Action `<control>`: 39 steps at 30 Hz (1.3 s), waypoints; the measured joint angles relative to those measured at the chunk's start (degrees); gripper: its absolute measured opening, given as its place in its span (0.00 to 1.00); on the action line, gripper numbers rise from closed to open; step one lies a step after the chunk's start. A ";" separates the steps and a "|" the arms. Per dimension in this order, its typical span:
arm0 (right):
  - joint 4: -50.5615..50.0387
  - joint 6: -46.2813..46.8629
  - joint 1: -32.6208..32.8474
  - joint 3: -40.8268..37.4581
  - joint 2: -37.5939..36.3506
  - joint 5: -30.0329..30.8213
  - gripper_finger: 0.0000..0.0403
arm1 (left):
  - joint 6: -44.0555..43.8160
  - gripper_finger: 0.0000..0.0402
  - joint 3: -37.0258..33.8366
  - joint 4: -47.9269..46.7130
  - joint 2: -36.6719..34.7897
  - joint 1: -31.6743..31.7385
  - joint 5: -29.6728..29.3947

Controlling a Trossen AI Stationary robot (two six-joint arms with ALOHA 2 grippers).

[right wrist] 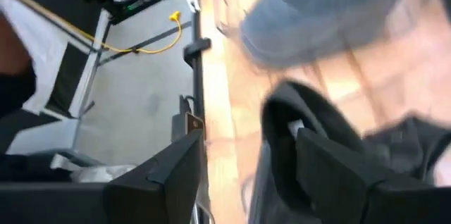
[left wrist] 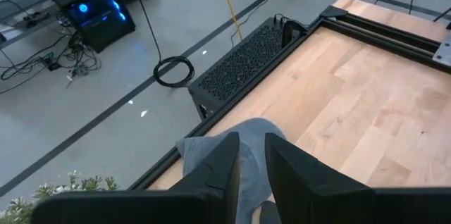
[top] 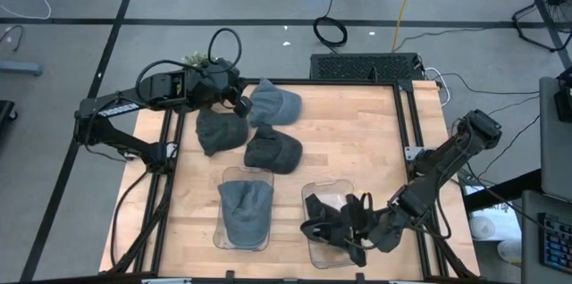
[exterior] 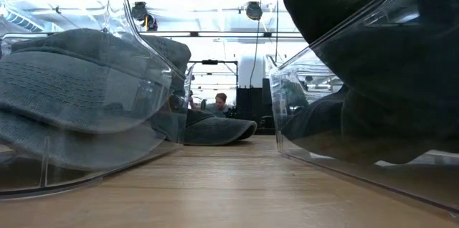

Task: Pick & Place hat
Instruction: Put the top right black cap into the right transparent bin

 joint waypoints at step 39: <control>-50.16 -29.39 -4.71 46.58 30.22 -8.04 0.60 | -0.07 0.19 0.00 0.03 0.00 0.00 0.09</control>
